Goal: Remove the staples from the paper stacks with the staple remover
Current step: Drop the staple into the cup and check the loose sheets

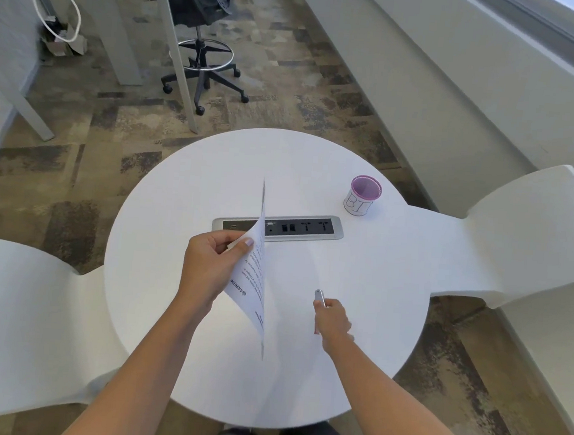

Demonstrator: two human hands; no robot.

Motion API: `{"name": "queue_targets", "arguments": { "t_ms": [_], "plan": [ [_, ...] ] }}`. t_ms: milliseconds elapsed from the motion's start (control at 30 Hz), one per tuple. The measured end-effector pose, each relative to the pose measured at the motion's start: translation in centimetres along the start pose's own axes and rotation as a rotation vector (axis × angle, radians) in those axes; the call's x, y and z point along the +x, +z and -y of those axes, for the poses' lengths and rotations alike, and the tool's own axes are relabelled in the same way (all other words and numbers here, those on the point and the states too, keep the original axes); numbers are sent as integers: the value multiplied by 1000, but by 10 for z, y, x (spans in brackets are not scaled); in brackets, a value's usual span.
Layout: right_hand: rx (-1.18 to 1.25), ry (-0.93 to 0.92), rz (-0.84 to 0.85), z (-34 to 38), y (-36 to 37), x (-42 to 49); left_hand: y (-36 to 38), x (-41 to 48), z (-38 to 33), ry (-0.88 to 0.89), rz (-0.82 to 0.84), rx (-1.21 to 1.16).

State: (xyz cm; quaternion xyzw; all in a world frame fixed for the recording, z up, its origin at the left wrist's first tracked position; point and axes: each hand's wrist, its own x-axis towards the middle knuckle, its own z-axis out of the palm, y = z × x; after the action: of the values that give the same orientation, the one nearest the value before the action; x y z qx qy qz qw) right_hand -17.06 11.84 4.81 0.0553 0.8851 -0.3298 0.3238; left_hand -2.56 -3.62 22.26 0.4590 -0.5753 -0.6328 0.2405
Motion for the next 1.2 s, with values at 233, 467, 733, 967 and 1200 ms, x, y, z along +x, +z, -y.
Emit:
{"name": "queue_targets", "arguments": {
  "t_ms": [233,467,733,967,1200],
  "plan": [
    [-130,-76,17,-18,9,17,0,1,8,-35,-15,6],
    [-295,-227,111,-22,0,35,1,1,13,-53,-38,-22],
    [206,-376,55,36,-13,-16,8,-8,11,-25,-38,-71],
    [457,-640,251,118,-61,-117,13,-19,3,61,-45,-58],
    [214,-724,172,131,-74,-148,18,-25,-2,161,-17,17]
  ]
}}
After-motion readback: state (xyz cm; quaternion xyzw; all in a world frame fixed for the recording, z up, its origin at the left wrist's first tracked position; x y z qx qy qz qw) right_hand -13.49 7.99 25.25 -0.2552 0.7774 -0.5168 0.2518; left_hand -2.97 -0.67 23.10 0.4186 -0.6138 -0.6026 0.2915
